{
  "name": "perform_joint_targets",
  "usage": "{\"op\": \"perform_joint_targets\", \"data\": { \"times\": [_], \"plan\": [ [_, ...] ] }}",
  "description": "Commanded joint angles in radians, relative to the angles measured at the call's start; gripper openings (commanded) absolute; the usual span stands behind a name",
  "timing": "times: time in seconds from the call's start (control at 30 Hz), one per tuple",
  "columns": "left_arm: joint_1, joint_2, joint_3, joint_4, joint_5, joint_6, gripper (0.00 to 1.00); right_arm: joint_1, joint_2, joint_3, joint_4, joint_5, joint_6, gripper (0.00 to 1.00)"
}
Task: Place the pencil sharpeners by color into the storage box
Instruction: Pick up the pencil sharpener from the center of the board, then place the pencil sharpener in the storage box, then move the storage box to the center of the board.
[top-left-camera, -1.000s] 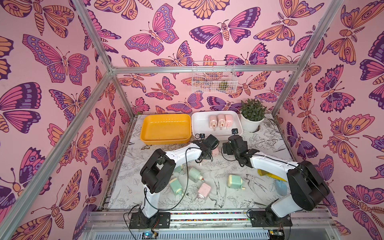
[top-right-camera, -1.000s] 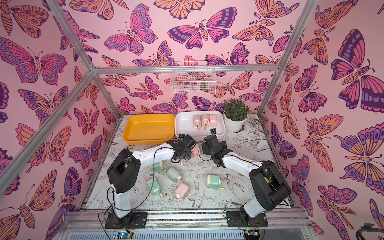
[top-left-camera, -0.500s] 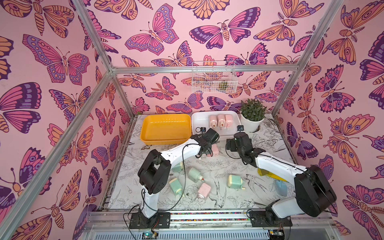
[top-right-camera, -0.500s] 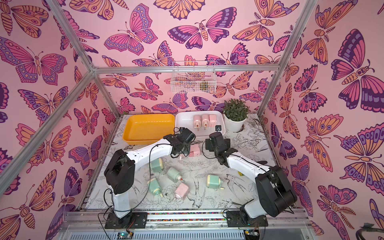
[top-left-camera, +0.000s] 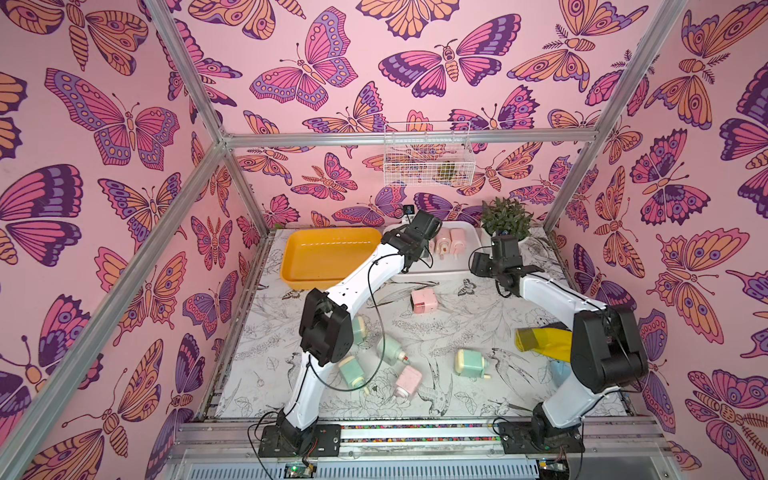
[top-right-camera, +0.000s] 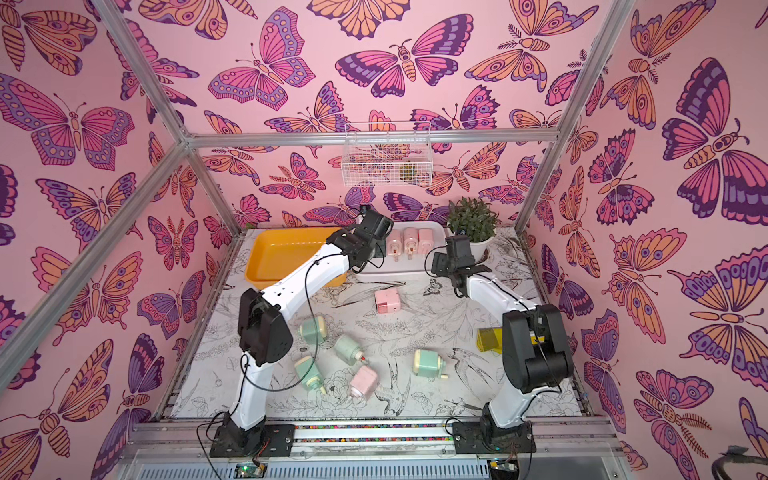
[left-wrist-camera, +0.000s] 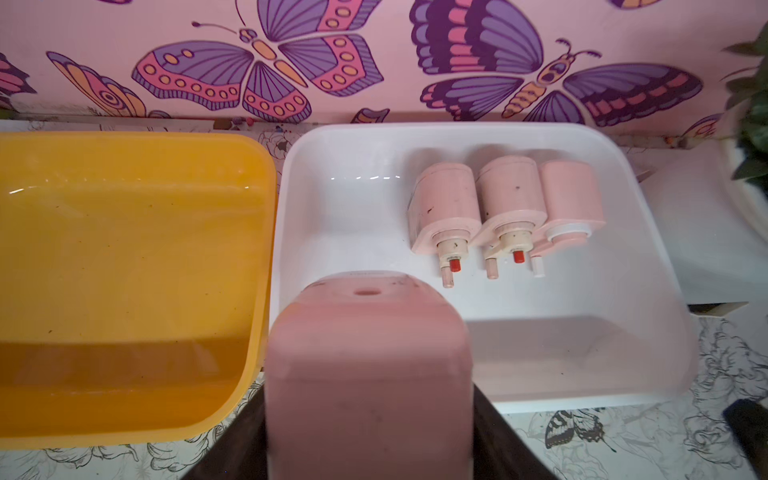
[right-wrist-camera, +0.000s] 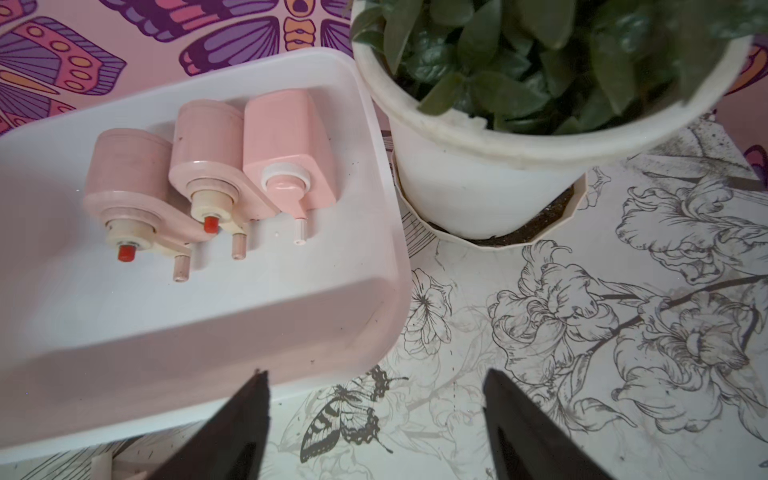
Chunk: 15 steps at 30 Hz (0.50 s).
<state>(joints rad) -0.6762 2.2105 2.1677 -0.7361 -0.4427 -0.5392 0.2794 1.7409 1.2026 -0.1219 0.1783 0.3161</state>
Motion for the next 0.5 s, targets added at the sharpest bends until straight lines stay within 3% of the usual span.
{"op": "perform_joint_targets", "data": {
  "times": [0.0, 0.3, 0.47],
  "plan": [
    [0.023, 0.067, 0.088, -0.062, -0.006, 0.006, 0.00, -0.025, 0.071, 0.075, -0.110, -0.011, -0.008, 0.72],
    [0.101, 0.355, 0.426, -0.062, 0.078, 0.049, 0.00, -0.035, 0.219, 0.234, -0.164, 0.016, -0.038, 0.59],
    [0.141, 0.432, 0.507, -0.041, 0.155, 0.031, 0.00, -0.037, 0.269, 0.271, -0.169, 0.022, -0.061, 0.48]
  ]
}}
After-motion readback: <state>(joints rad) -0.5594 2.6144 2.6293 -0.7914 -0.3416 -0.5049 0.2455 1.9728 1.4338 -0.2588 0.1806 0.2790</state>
